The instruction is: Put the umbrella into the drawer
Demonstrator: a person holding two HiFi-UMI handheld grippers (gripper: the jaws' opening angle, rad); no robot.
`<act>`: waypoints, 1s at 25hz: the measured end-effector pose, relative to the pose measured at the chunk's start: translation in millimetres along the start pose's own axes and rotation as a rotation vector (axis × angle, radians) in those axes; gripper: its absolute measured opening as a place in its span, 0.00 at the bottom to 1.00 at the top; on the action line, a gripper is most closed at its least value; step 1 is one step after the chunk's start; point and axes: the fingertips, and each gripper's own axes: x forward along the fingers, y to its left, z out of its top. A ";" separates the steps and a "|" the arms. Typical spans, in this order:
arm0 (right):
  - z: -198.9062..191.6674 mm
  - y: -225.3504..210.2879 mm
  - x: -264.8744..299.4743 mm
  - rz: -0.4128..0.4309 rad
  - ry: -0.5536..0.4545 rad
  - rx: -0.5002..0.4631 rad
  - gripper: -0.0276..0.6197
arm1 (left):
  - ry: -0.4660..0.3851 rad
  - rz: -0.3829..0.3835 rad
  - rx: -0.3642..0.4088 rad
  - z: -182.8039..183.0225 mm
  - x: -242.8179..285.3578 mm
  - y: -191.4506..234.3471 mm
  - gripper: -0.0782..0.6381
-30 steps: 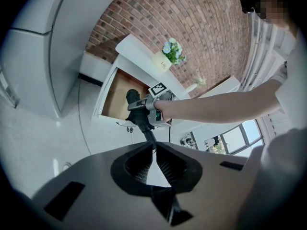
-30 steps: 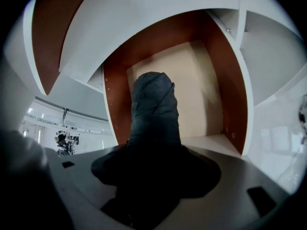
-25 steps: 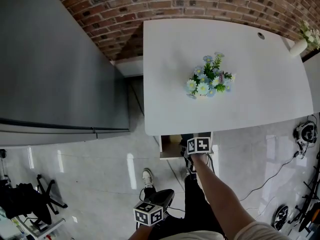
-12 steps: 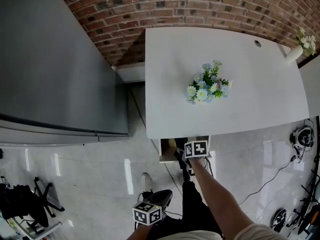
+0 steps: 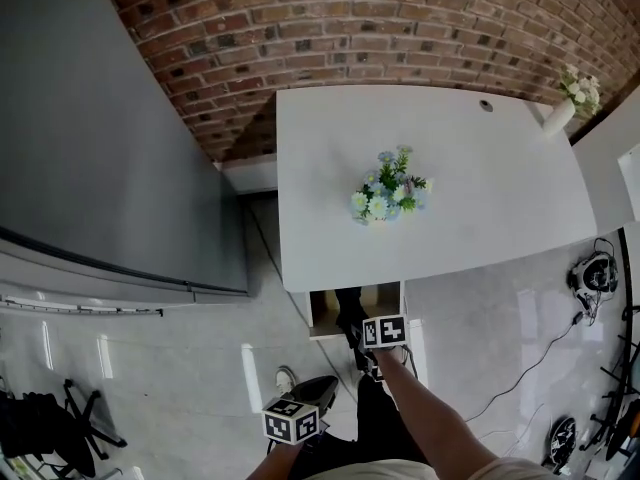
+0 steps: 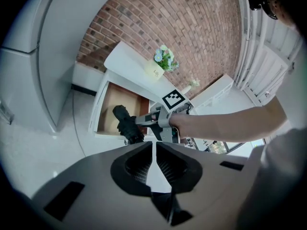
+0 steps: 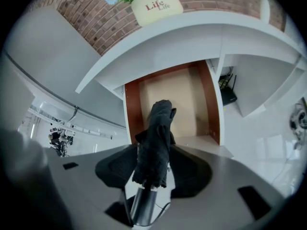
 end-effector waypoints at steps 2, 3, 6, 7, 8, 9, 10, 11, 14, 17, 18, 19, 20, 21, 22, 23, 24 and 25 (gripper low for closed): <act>-6.9 0.0 -10.1 -0.008 -0.015 -0.001 0.34 | 0.010 -0.010 0.010 -1.5 2.5 -4.6 0.12; -10.6 0.2 -15.0 -0.010 -0.021 -0.001 0.33 | 0.014 -0.012 0.016 -1.6 3.2 -7.3 0.12; -21.7 2.9 -29.5 -0.006 -0.038 0.005 0.27 | 0.016 -0.007 0.037 1.2 4.6 -15.0 0.12; -24.9 5.0 -34.3 -0.001 -0.046 0.007 0.25 | 0.014 -0.002 0.043 2.6 4.7 -17.0 0.12; -27.4 7.4 -38.9 0.005 -0.056 0.009 0.23 | 0.012 0.003 0.047 4.0 4.8 -18.9 0.12; -29.2 9.9 -43.5 0.009 -0.066 0.009 0.22 | 0.010 0.006 0.052 5.4 5.1 -20.8 0.12; -30.7 12.6 -48.2 0.012 -0.075 0.009 0.21 | 0.008 0.005 0.058 6.5 5.5 -23.0 0.12; -32.1 15.6 -53.1 0.015 -0.084 0.007 0.20 | 0.006 0.002 0.064 7.6 5.7 -25.8 0.12; -35.9 24.7 -68.9 0.020 -0.112 -0.016 0.17 | -0.005 -0.002 0.090 13.3 4.5 -35.0 0.12; -42.7 34.1 -83.5 0.039 -0.123 -0.004 0.13 | -0.006 0.011 0.112 17.5 2.7 -40.3 0.12; -45.6 37.6 -88.8 0.044 -0.127 0.002 0.12 | -0.005 0.018 0.120 17.8 1.6 -41.5 0.12; -48.5 41.3 -94.3 0.048 -0.135 0.004 0.10 | -0.005 0.023 0.126 17.6 0.1 -43.0 0.12; -51.3 45.5 -99.9 0.051 -0.143 0.001 0.09 | -0.005 0.025 0.130 17.1 -1.2 -44.6 0.12; -53.8 50.3 -105.4 0.054 -0.151 -0.011 0.09 | -0.005 0.026 0.132 16.5 -2.4 -46.4 0.12; -56.2 55.3 -110.4 0.056 -0.157 -0.032 0.08 | -0.006 0.031 0.136 16.5 -3.5 -47.7 0.12; -59.1 60.5 -114.9 0.056 -0.162 -0.060 0.08 | -0.007 0.042 0.143 16.9 -4.8 -48.4 0.12; -62.6 65.7 -118.7 0.056 -0.165 -0.090 0.08 | -0.008 0.056 0.151 17.1 -6.2 -48.4 0.12; -66.4 70.9 -122.2 0.057 -0.170 -0.119 0.07 | -0.008 0.071 0.156 16.6 -7.7 -47.7 0.12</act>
